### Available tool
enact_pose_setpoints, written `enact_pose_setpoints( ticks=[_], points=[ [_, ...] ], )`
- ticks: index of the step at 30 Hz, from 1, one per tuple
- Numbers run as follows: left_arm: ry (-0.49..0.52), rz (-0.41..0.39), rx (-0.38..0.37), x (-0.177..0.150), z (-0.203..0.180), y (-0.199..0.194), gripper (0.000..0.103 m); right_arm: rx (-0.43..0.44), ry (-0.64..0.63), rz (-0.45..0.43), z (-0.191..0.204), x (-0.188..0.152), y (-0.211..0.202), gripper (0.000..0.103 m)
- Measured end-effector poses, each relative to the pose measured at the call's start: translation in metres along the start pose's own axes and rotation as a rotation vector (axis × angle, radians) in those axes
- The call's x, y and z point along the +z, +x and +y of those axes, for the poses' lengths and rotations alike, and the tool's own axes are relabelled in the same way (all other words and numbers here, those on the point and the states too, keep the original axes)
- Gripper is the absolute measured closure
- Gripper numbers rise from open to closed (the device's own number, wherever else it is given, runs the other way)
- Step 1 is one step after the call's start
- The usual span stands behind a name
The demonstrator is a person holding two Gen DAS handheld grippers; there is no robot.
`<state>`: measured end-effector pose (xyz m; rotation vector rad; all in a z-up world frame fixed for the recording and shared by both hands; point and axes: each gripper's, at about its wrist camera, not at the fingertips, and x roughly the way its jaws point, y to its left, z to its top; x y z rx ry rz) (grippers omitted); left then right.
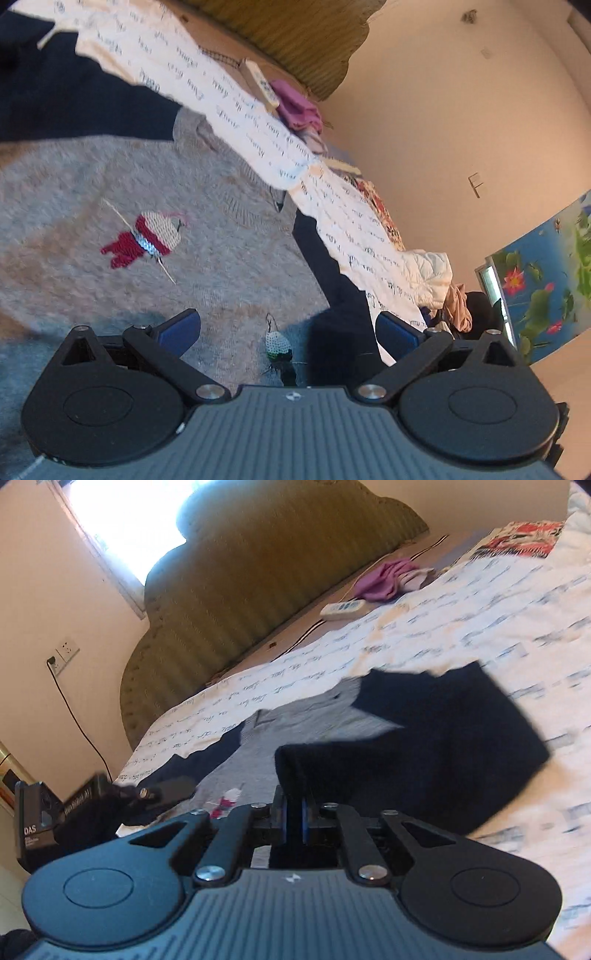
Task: Fold small clothes
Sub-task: 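Grasp the navy sleeve cuff with the right gripper and lift it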
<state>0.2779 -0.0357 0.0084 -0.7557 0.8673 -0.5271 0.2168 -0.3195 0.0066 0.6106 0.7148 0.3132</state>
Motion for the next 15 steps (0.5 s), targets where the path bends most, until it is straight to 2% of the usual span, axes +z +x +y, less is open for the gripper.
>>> enact_pose_setpoints(
  ticks=[2, 3, 4, 5, 10, 15],
  points=[
    [-0.005, 0.033, 0.006, -0.002, 0.004, 0.008, 0.002, 0.034, 0.049, 0.016, 0.001, -0.008, 0.004, 0.056],
    [-0.001, 0.049, 0.005, -0.004, 0.005, 0.011, 0.002, 0.05, 0.06, -0.001, 0.001, -0.012, 0.0, 0.049],
    [0.003, 0.062, 0.008, -0.006, 0.005, 0.015, 0.002, 0.052, 0.07, -0.028, -0.002, -0.017, -0.008, 0.035],
    [0.002, 0.076, 0.011, -0.009, 0.007, 0.02, 0.002, 0.045, 0.079, -0.057, -0.005, -0.022, -0.016, 0.031],
    [-0.044, 0.131, -0.031, -0.019, 0.007, 0.042, 0.002, 0.031, 0.205, -0.059, -0.042, -0.048, -0.045, 0.031],
    [-0.051, 0.157, -0.059, -0.021, -0.003, 0.062, 0.005, 0.017, 0.281, -0.019, -0.062, -0.067, -0.044, 0.031]
  ],
)
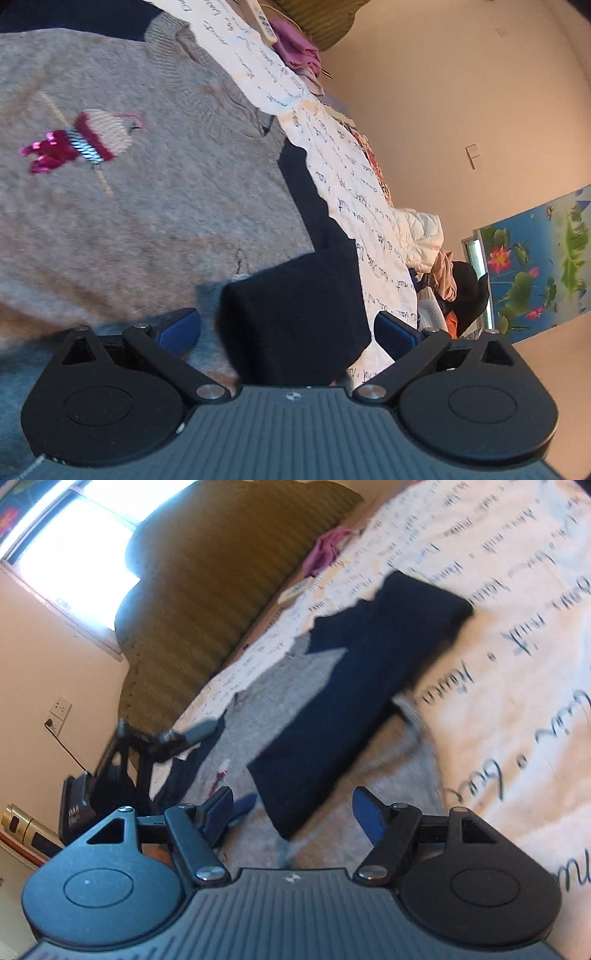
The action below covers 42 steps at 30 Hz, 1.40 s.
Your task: Fold small clothes
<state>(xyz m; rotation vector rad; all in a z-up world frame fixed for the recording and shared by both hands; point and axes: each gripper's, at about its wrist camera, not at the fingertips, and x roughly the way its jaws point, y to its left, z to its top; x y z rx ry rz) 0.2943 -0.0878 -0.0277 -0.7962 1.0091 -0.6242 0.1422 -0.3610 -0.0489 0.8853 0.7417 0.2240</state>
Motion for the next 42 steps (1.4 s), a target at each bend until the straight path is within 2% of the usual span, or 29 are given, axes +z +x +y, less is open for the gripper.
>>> enact_pose_setpoints(
  ticks=[2, 3, 4, 6, 8, 10, 13, 18, 21, 26, 28, 32, 33, 34, 35, 37, 38, 39, 41, 42],
  points=[
    [0.025, 0.014, 0.017, -0.001, -0.006, 0.009, 0.02, 0.007, 0.006, 0.001, -0.004, -0.003, 0.0, 0.032],
    [0.037, 0.035, 0.042, -0.001, -0.008, 0.015, 0.04, 0.008, 0.007, 0.0, -0.005, -0.004, 0.0, 0.032],
    [0.04, 0.049, 0.067, -0.002, -0.009, 0.019, 0.052, 0.009, 0.008, 0.002, -0.006, -0.004, 0.0, 0.033],
    [0.049, 0.061, 0.084, -0.005, -0.009, 0.025, 0.061, 0.013, 0.009, 0.004, -0.008, -0.006, -0.001, 0.033],
    [0.085, 0.065, 0.116, -0.006, -0.011, 0.025, 0.089, 0.01, -0.006, 0.01, -0.007, -0.007, 0.0, 0.033],
    [0.111, 0.074, 0.135, -0.005, -0.015, 0.026, 0.1, 0.007, -0.022, 0.014, -0.006, -0.006, 0.002, 0.033],
    [0.196, 0.052, 0.164, 0.002, -0.032, 0.019, 0.101, 0.008, -0.034, 0.017, -0.006, -0.008, 0.003, 0.033],
    [0.321, -0.034, 0.14, 0.036, -0.056, -0.022, 0.101, 0.011, -0.037, 0.021, -0.006, -0.009, 0.002, 0.033],
    [0.353, -0.087, 0.231, 0.065, -0.05, -0.042, 0.101, 0.011, -0.043, 0.025, -0.006, -0.009, 0.003, 0.033],
    [0.312, -0.061, 0.428, 0.101, 0.0, -0.04, 0.1, 0.008, -0.045, 0.031, -0.004, -0.007, 0.004, 0.033],
    [0.308, -0.05, 0.462, 0.102, 0.014, -0.038, 0.1, 0.002, -0.05, 0.038, -0.002, -0.005, 0.005, 0.033],
    [0.359, -0.065, 0.493, 0.096, 0.014, -0.037, 0.098, -0.021, -0.06, 0.048, 0.006, 0.005, 0.007, 0.031],
    [0.383, -0.071, 0.527, 0.094, 0.01, -0.036, 0.093, -0.019, -0.064, 0.033, 0.009, 0.01, 0.006, 0.031],
    [0.404, -0.082, 0.566, 0.093, 0.007, -0.036, 0.076, -0.013, -0.08, 0.014, 0.013, 0.017, 0.006, 0.031],
    [0.428, -0.106, 0.611, 0.091, 0.002, -0.038, 0.073, -0.012, -0.102, -0.003, 0.018, 0.026, 0.007, 0.031],
    [0.475, -0.213, 0.722, 0.085, -0.01, -0.048, 0.055, -0.021, -0.134, -0.027, 0.027, 0.046, 0.012, 0.031],
    [0.489, -0.287, 0.746, 0.08, -0.015, -0.056, 0.049, -0.026, -0.148, -0.041, 0.031, 0.058, 0.016, 0.031],
    [0.499, -0.362, 0.73, 0.076, -0.02, -0.063, 0.035, -0.026, -0.163, -0.054, 0.034, 0.069, 0.022, 0.031],
    [0.523, -0.444, 0.699, 0.067, -0.029, -0.066, 0.026, -0.042, -0.173, -0.071, 0.04, 0.091, 0.04, 0.031],
    [0.545, -0.441, 0.686, 0.064, -0.033, -0.061, 0.026, -0.048, -0.174, -0.072, 0.042, 0.101, 0.052, 0.031]
  ],
)
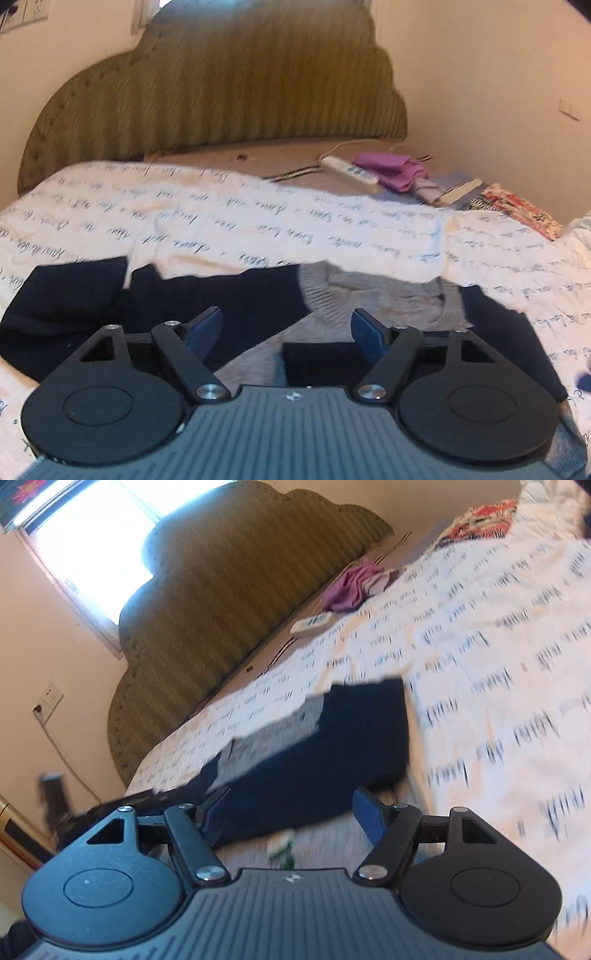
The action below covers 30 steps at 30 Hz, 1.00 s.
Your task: Fold small clothes
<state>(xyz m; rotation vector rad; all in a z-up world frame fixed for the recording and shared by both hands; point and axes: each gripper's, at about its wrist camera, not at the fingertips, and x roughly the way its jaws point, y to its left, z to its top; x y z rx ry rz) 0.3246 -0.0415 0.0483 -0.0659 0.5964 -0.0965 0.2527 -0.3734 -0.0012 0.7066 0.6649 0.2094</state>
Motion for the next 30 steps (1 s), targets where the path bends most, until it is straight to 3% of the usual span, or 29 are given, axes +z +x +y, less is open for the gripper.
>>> enact_pose_setpoints(
  ticks=[3, 6, 8, 9, 11, 16, 19, 22, 24, 26, 28, 30],
  points=[
    [0.067, 0.063, -0.065, -0.012, -0.026, 0.018, 0.028, -0.042, -0.037, 0.012, 0.006, 0.02, 0.042, 0.031],
    [0.117, 0.165, -0.029, -0.034, -0.038, 0.048, 0.027, -0.138, -0.124, 0.051, 0.011, 0.022, 0.078, 0.031],
    [0.148, 0.144, -0.029, -0.046, -0.038, 0.053, 0.023, -0.221, -0.191, 0.094, 0.009, 0.016, 0.095, 0.033],
    [0.16, 0.135, -0.021, -0.049, -0.037, 0.055, 0.014, -0.254, -0.206, 0.13, 0.003, 0.012, 0.102, 0.033],
    [0.104, 0.152, -0.039, -0.054, -0.024, 0.062, 0.011, -0.242, -0.261, 0.107, -0.005, 0.004, 0.102, 0.033],
    [0.115, 0.147, -0.04, -0.049, -0.023, 0.061, 0.013, -0.231, -0.335, 0.04, -0.008, -0.012, 0.099, 0.032],
    [0.038, 0.121, -0.095, -0.04, -0.004, 0.039, 0.03, -0.247, -0.358, 0.034, -0.003, -0.014, 0.099, 0.032],
    [-0.121, 0.056, -0.186, -0.025, 0.044, 0.006, 0.017, -0.237, -0.348, 0.026, -0.004, -0.013, 0.099, 0.032],
    [-0.198, -0.033, -0.127, -0.015, 0.084, -0.014, 0.009, -0.227, -0.334, 0.02, -0.006, -0.013, 0.097, 0.032],
    [-0.202, -0.112, 0.016, -0.005, 0.118, -0.023, 0.009, -0.216, -0.318, 0.013, -0.007, -0.013, 0.096, 0.032],
    [-0.11, -0.117, 0.176, 0.006, 0.14, -0.019, 0.017, -0.207, -0.302, 0.007, -0.009, -0.012, 0.095, 0.032],
    [0.04, -0.133, 0.279, 0.007, 0.15, -0.013, 0.014, -0.206, -0.299, 0.005, -0.009, -0.012, 0.094, 0.032]
  ],
)
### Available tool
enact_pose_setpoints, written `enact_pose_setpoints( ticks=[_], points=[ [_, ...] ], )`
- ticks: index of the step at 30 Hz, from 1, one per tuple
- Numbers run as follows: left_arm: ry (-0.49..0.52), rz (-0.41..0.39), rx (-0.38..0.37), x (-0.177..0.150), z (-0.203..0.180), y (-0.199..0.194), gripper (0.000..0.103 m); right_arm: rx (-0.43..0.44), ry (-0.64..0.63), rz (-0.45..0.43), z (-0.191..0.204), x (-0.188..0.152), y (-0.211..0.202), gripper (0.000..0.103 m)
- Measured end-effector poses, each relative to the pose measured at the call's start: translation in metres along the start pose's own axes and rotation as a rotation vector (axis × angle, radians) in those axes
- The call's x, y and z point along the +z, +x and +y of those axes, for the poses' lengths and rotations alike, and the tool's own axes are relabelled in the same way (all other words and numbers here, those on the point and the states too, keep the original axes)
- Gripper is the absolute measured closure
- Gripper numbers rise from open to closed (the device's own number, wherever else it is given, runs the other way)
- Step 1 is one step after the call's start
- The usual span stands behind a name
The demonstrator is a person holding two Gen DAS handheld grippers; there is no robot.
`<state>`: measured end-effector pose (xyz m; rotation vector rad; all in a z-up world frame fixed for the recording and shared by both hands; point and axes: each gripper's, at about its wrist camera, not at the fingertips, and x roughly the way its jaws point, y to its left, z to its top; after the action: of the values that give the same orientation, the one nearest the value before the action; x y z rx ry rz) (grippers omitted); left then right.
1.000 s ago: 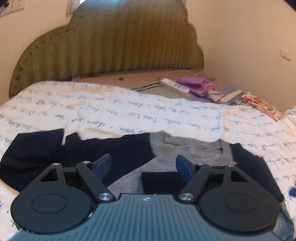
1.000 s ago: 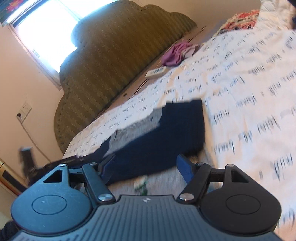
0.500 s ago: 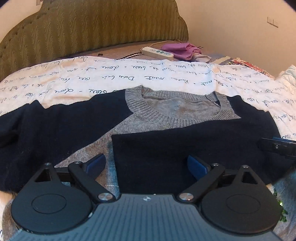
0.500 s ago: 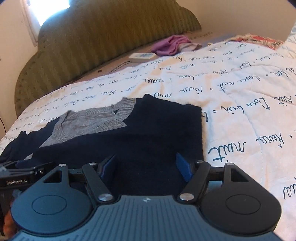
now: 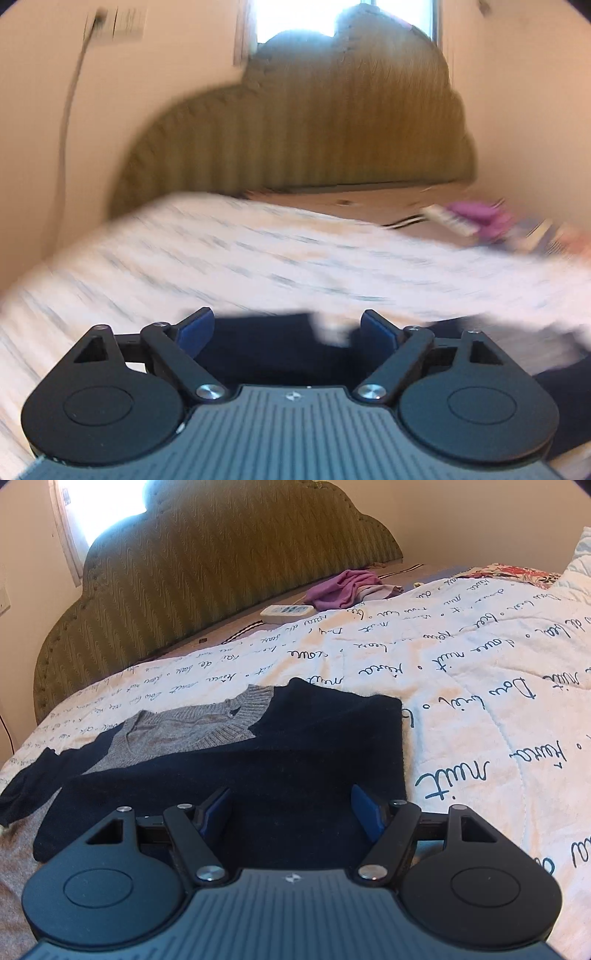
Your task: Fold small clothes
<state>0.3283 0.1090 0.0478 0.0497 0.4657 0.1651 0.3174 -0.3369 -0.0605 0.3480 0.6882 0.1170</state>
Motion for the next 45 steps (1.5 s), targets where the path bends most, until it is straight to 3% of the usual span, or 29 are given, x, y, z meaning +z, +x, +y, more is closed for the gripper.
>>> enact_pose_setpoints(
  ticks=[3, 4, 7, 11, 14, 17, 20, 21, 23, 25, 26, 31, 35, 38, 41, 45],
  points=[
    [0.398, -0.037, 0.107, -0.02, -0.02, 0.014, 0.013, -0.007, -0.005, 0.0, 0.002, -0.001, 0.0, 0.032],
    [0.484, -0.05, 0.115, -0.029, -0.024, 0.017, 0.014, -0.007, -0.006, 0.0, 0.001, -0.001, 0.0, 0.032],
    [0.592, -0.012, 0.097, -0.049, -0.028, 0.031, 0.016, -0.003, -0.001, -0.001, 0.001, -0.001, 0.0, 0.032],
    [0.598, 0.042, -0.037, -0.057, -0.026, 0.037, 0.018, 0.01, 0.018, -0.005, -0.002, -0.001, -0.001, 0.032],
    [0.611, 0.049, -0.047, -0.062, -0.032, 0.043, 0.017, 0.013, 0.023, -0.007, -0.003, 0.0, -0.001, 0.032],
    [0.527, 0.092, -0.124, -0.05, -0.024, 0.047, 0.018, 0.016, 0.027, -0.008, -0.004, 0.0, -0.002, 0.032],
    [0.556, 0.088, -0.072, -0.049, -0.025, 0.052, 0.017, 0.021, 0.035, -0.01, -0.005, 0.0, -0.002, 0.032],
    [0.577, 0.085, -0.038, -0.051, -0.026, 0.055, 0.02, 0.023, 0.038, -0.01, -0.005, 0.0, -0.002, 0.032],
    [0.575, 0.079, -0.031, -0.049, -0.024, 0.058, 0.035, 0.029, 0.043, -0.01, -0.006, 0.0, -0.002, 0.032],
    [0.544, 0.097, -0.04, -0.045, -0.022, 0.06, 0.08, 0.032, 0.046, -0.011, -0.006, 0.0, -0.002, 0.032],
    [0.528, 0.109, -0.04, -0.044, -0.021, 0.062, 0.087, 0.031, 0.045, -0.011, -0.006, 0.0, -0.002, 0.032],
    [0.445, 0.12, -0.017, -0.038, -0.017, 0.066, 0.092, 0.03, 0.043, -0.011, -0.007, 0.0, -0.003, 0.032],
    [0.319, 0.053, -0.007, -0.017, -0.015, 0.046, 0.095, 0.033, 0.046, -0.011, -0.007, 0.0, -0.003, 0.032],
    [0.185, 0.045, -0.08, 0.003, -0.022, 0.028, 0.096, 0.05, 0.068, -0.015, -0.011, 0.0, -0.004, 0.032],
    [0.095, 0.062, -0.213, 0.012, -0.051, 0.008, 0.097, 0.071, 0.097, -0.02, -0.015, -0.001, -0.005, 0.032],
    [0.204, 0.039, -0.395, -0.01, -0.132, -0.033, 0.096, 0.081, 0.112, -0.022, -0.017, 0.0, -0.005, 0.032]
  ],
)
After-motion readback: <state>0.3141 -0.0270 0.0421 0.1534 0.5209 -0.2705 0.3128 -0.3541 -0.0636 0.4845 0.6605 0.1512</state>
